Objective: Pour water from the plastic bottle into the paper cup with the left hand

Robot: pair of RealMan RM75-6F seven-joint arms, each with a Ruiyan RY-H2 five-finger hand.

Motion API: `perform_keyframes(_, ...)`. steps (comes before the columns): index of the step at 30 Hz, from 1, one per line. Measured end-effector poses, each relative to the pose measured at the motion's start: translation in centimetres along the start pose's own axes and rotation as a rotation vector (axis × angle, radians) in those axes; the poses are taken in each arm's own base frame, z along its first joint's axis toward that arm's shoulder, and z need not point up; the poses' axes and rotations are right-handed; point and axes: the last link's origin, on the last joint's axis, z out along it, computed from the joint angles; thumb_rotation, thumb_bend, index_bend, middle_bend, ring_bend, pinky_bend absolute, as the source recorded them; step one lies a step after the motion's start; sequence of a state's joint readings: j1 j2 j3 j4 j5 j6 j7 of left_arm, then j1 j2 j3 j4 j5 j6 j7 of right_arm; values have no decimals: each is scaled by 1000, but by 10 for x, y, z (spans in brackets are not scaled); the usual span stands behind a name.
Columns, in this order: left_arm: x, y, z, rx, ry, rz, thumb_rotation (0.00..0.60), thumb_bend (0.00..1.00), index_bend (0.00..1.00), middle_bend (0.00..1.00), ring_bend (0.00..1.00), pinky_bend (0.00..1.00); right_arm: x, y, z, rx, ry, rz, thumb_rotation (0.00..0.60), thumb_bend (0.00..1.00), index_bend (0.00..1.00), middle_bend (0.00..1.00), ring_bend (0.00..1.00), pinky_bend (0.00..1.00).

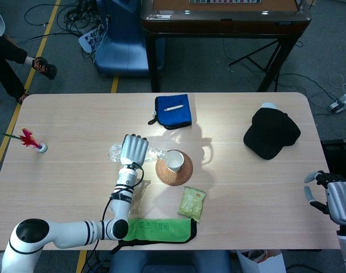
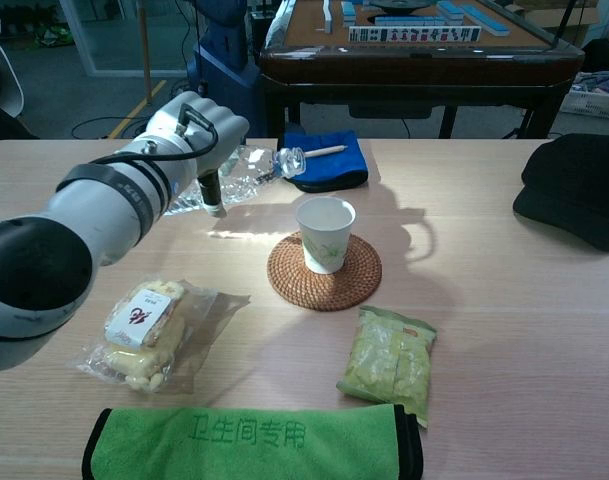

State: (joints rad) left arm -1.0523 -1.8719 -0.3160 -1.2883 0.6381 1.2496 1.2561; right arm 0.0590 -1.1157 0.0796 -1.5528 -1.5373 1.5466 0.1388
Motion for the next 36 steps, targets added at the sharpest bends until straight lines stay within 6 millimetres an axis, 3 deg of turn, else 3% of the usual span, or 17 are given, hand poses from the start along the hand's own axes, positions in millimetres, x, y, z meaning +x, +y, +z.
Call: perform_keyframes(36, 3, 17, 5, 55, 24, 271, 600, 85, 713, 778, 574, 618, 2, 2, 0, -7, 0, 13, 600, 439, 521, 480, 501, 500)
